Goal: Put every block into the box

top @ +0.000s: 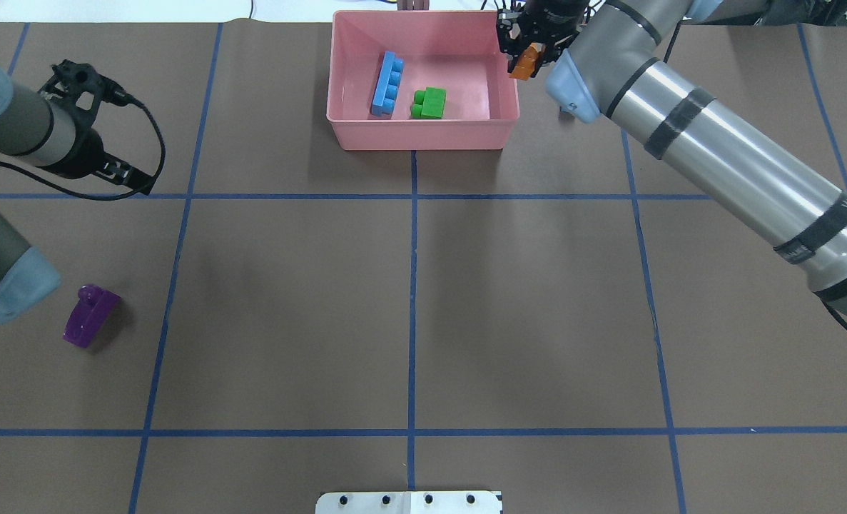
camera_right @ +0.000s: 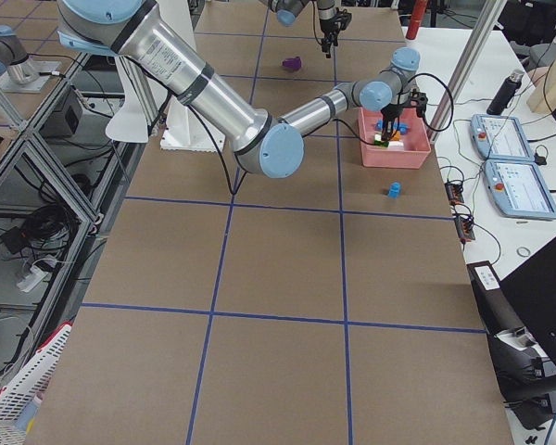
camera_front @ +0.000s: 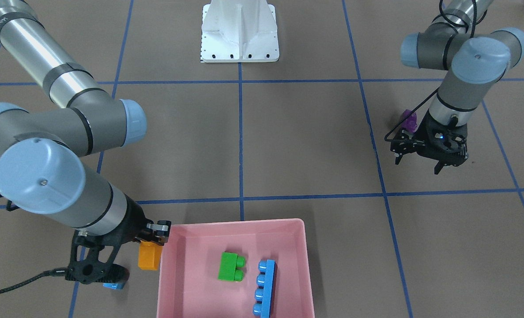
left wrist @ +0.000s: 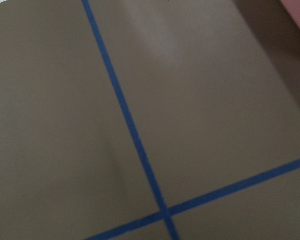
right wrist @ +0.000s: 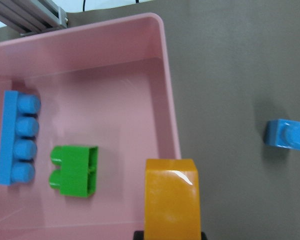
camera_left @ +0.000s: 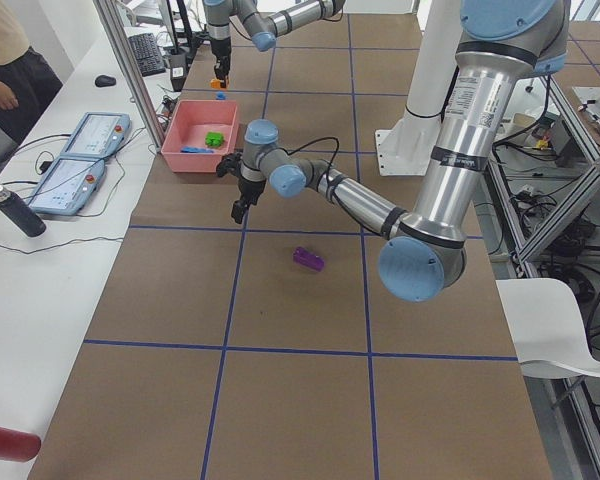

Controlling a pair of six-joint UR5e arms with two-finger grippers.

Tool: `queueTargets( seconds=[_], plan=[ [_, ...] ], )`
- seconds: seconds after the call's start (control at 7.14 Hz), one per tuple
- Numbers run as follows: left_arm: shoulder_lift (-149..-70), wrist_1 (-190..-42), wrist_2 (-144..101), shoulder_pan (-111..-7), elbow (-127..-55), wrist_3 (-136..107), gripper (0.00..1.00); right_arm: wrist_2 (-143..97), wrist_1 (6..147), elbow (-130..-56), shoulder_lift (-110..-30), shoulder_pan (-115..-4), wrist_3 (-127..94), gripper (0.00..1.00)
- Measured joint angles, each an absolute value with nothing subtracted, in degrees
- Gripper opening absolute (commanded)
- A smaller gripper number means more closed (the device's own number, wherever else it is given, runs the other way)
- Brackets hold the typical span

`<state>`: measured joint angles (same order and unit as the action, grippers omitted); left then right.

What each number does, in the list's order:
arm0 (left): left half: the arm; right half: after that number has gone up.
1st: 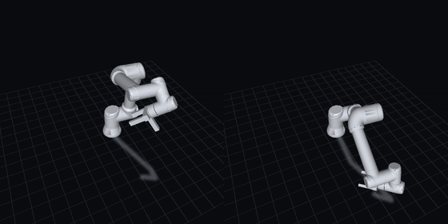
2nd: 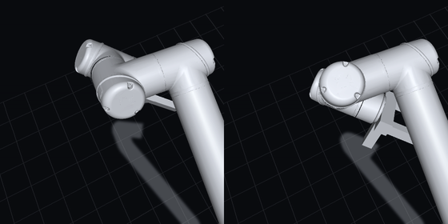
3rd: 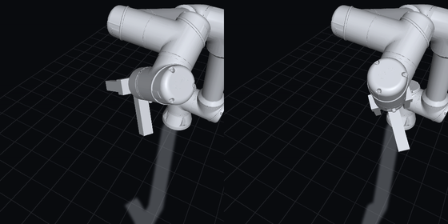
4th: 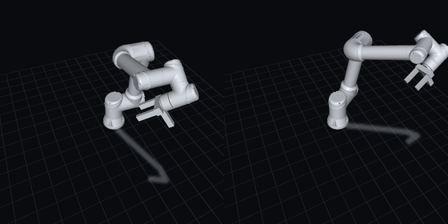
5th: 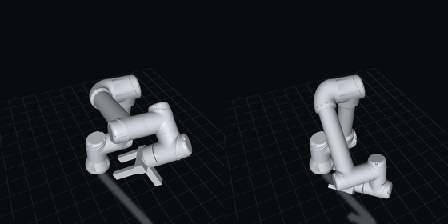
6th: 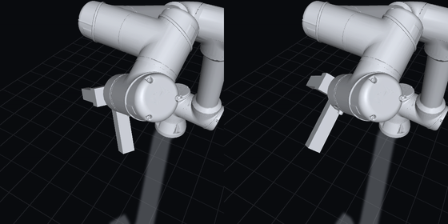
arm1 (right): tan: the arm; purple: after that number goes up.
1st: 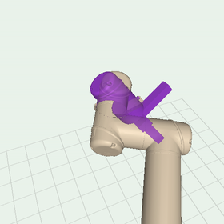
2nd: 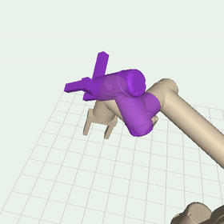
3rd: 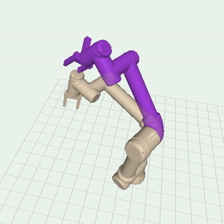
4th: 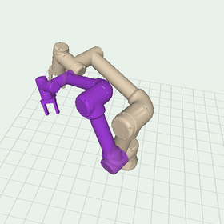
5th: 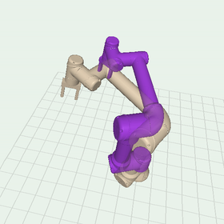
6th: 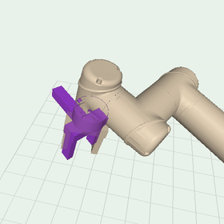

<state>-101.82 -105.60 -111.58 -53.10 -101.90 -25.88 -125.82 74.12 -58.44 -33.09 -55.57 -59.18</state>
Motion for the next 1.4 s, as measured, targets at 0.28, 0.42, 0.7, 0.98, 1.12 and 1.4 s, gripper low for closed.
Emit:
queueTargets(
  seconds=[0.28, 0.42, 0.7, 0.98, 1.12, 1.4],
  plan=[
    [-93.8, -105.6, -111.8, -53.2, -107.0, -21.6, 1.0, -121.1, 68.4, -50.9, -28.2, -53.0, -64.5, 0.11],
    [-91.2, -105.6, -113.2, -53.2, -108.3, -21.0, 1.0, -118.9, 66.9, -49.3, -27.4, -51.8, -66.4, 0.99],
    [-88.2, -105.5, -117.1, -52.2, -108.5, -21.0, 1.0, -116.8, 65.0, -48.4, -27.1, -50.4, -67.6, 1.0],
    [-88.0, -105.5, -117.9, -48.7, -107.3, -20.9, 1.0, -116.5, 64.3, -48.7, -27.0, -50.2, -67.8, 1.0],
    [-88.2, -105.5, -118.0, -46.7, -107.0, -21.1, 1.0, -116.5, 64.4, -49.1, -27.0, -50.2, -68.0, 1.0],
    [-88.8, -105.3, -117.9, -43.7, -105.1, -21.3, 0.92, -118.1, 64.6, -50.2, -27.2, -51.1, -67.8, 1.0]
  ],
)
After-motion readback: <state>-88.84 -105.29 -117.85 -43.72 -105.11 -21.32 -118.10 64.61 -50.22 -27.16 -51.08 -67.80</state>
